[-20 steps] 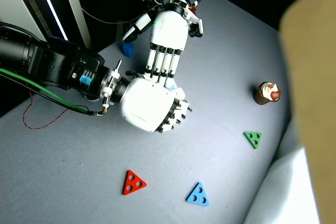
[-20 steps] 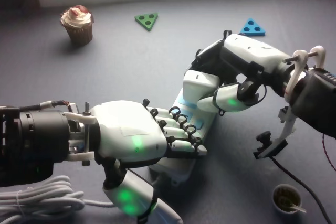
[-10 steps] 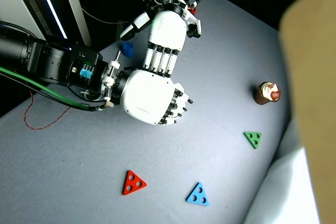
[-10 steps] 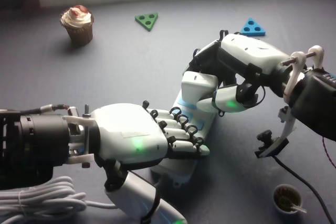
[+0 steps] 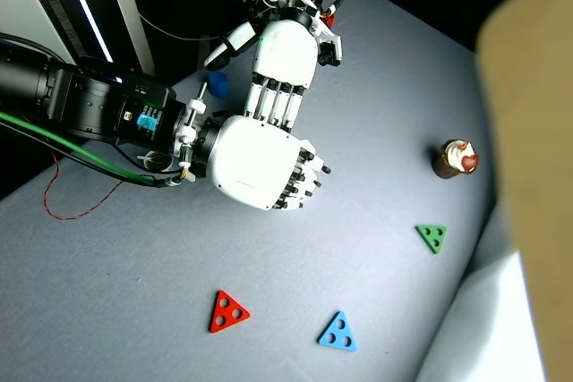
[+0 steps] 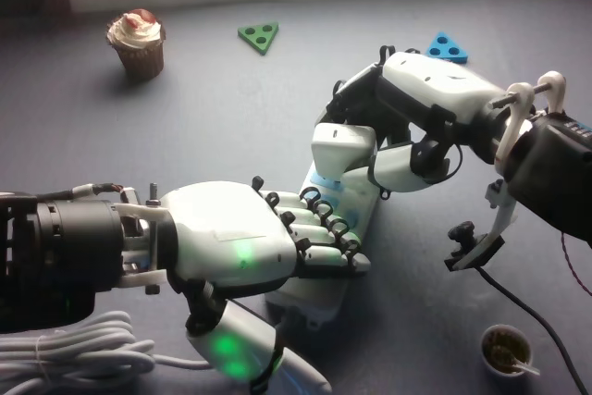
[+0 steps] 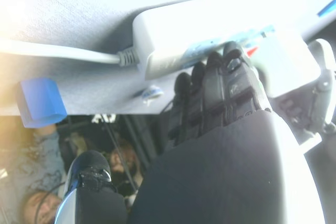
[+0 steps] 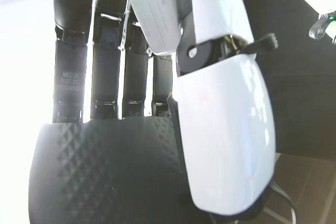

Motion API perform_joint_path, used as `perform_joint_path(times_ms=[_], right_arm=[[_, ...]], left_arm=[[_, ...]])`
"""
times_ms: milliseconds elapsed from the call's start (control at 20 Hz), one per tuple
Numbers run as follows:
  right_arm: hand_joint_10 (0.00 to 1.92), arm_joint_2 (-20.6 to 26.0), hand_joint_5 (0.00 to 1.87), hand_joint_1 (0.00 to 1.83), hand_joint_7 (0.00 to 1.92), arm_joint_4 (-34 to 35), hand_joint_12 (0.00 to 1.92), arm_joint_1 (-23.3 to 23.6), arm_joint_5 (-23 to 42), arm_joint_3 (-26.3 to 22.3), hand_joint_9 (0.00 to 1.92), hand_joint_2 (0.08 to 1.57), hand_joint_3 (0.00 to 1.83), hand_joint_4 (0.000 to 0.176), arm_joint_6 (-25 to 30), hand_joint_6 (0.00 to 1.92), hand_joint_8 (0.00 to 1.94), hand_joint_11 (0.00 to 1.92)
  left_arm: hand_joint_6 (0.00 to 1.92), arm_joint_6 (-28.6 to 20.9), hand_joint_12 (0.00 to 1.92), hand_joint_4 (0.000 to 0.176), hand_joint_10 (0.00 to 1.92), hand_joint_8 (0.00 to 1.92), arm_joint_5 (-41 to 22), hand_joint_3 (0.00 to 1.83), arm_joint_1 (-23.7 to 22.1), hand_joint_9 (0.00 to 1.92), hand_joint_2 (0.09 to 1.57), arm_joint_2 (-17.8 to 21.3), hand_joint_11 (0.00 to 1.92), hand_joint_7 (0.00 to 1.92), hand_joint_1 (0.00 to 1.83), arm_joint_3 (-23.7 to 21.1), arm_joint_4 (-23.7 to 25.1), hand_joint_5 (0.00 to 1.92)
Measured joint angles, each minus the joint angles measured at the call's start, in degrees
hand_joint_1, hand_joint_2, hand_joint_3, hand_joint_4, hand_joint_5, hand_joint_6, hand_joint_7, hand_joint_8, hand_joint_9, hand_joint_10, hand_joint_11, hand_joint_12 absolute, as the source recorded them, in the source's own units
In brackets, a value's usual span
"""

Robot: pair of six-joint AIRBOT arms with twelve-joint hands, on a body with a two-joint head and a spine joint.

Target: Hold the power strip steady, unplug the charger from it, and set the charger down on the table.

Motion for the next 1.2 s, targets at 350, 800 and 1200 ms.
perform_joint_path(times_ms=[350,800,1200], right_arm=[[0.76,0.37,1.01,1.5,1.12,-0.07,1.4,2.19,0.87,-0.09,1.1,1.05,0.0,0.0,1.49,0.85,0.54,0.95],[0.74,2.16,1.03,1.5,1.13,-2.38,1.39,3.67,2.75,0.2,1.12,1.05,0.0,0.0,1.16,0.83,0.51,0.95],[0.77,6.16,1.01,1.5,1.11,-32.37,1.4,5.64,-9.07,1.11,1.1,1.05,0.0,0.0,0.55,0.86,0.55,0.94]], left_arm=[[0.01,-0.24,0.03,0.0,0.01,0.0,0.17,0.0,0.04,0.18,0.99,-0.28,0.15,0.19,0.0,0.17,-0.02,0.16],[0.0,-0.26,0.02,0.0,0.0,0.0,0.17,0.0,-0.07,0.17,0.97,-0.31,0.15,0.19,0.0,0.28,0.02,0.16],[0.0,-0.26,0.02,0.0,0.0,0.0,0.17,0.0,-0.07,0.18,0.98,-0.28,0.16,0.2,0.0,0.28,0.17,0.16]])
